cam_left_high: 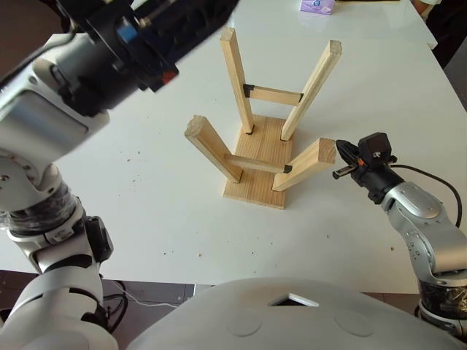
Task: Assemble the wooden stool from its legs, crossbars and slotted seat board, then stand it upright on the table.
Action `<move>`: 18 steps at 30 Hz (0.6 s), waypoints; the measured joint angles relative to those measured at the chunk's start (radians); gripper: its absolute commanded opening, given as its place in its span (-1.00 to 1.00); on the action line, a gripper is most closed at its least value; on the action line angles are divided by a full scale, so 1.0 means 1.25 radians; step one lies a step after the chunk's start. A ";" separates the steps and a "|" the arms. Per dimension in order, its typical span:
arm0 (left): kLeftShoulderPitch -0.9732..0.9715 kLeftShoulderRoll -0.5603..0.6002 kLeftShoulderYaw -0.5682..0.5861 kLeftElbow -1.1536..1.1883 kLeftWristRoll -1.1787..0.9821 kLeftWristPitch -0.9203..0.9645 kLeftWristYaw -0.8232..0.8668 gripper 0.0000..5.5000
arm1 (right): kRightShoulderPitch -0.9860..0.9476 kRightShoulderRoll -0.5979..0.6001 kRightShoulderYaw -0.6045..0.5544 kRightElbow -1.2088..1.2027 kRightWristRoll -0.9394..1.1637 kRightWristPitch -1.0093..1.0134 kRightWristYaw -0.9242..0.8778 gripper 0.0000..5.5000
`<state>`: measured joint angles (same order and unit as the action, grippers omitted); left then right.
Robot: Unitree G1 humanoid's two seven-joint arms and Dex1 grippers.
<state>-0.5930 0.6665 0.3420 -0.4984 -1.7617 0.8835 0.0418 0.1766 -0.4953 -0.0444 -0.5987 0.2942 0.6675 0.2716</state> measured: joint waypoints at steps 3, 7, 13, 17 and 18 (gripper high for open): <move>-0.059 0.027 0.001 0.047 -0.040 -0.033 0.011 0.60 | -0.008 0.000 0.001 -0.008 0.000 0.004 0.006 -1.00; -0.060 0.030 -0.014 0.028 -0.088 -0.075 0.026 0.60 | -0.014 0.003 0.003 -0.011 -0.001 0.006 0.008 -1.00; 0.218 -0.061 -0.206 -0.044 0.187 -0.109 -0.058 0.60 | -0.014 0.010 0.033 -0.006 -0.005 0.006 0.018 -1.00; 0.233 -0.094 -0.237 -0.044 0.308 -0.165 -0.113 0.60 | -0.015 0.011 0.048 -0.007 -0.014 0.006 0.028 -1.00; 0.230 -0.105 -0.238 -0.038 0.305 -0.165 -0.114 0.60 | -0.014 0.011 0.048 -0.007 -0.015 0.007 0.030 -1.00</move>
<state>-0.3053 0.5359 0.0447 -0.5463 -1.3809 0.6770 -0.1008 0.1590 -0.4821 0.0153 -0.6071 0.2753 0.6757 0.3087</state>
